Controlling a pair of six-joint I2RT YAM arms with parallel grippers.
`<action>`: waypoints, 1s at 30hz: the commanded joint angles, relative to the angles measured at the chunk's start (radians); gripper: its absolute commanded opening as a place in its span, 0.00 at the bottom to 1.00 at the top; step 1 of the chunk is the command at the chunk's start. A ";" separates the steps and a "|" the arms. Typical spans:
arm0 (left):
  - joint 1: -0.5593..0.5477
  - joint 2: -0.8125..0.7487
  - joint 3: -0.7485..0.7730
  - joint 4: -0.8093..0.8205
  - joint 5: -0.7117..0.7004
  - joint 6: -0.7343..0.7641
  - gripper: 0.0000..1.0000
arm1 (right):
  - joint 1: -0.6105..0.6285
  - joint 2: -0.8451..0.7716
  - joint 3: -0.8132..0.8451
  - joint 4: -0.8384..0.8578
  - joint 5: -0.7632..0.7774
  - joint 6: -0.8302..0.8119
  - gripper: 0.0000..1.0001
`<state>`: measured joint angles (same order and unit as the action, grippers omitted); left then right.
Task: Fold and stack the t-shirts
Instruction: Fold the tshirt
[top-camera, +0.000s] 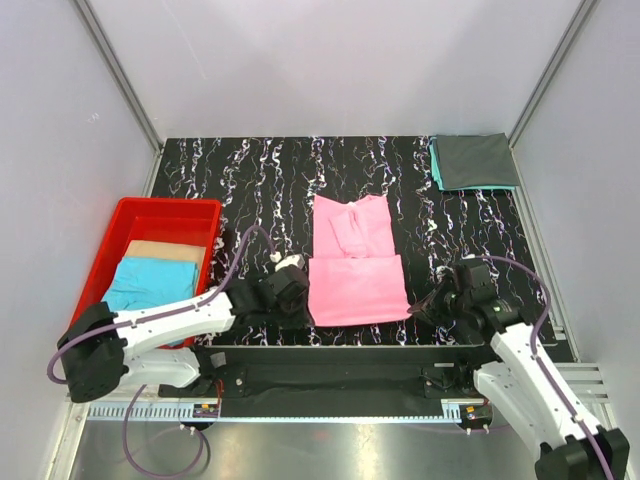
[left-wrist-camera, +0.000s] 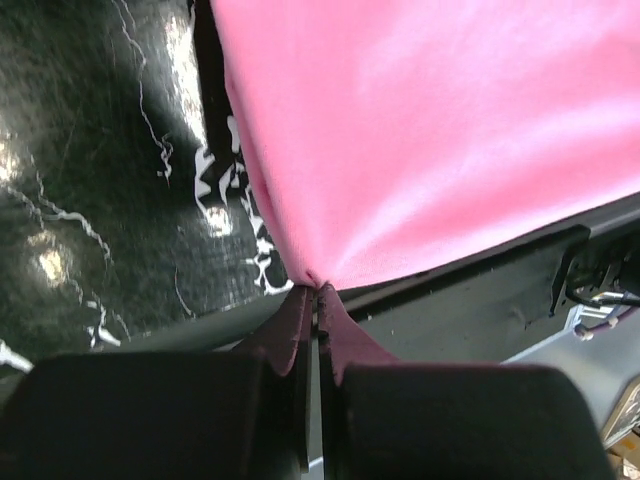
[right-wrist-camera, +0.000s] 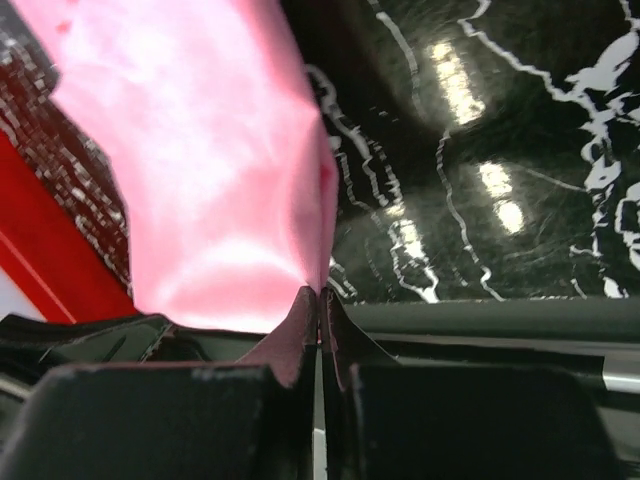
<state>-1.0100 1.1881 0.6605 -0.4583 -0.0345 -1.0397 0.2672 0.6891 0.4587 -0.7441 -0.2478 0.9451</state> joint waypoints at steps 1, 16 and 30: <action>-0.018 -0.042 0.057 -0.111 -0.088 -0.022 0.00 | 0.004 -0.055 0.096 -0.100 -0.024 -0.049 0.00; 0.076 -0.047 0.218 -0.177 -0.104 0.067 0.00 | 0.007 0.030 0.221 -0.035 0.051 -0.111 0.00; 0.372 0.215 0.629 -0.192 0.028 0.331 0.00 | 0.001 0.473 0.624 0.130 0.137 -0.249 0.00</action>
<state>-0.6792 1.3727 1.2022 -0.6571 -0.0330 -0.7982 0.2737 1.0966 0.9733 -0.7033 -0.1734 0.7647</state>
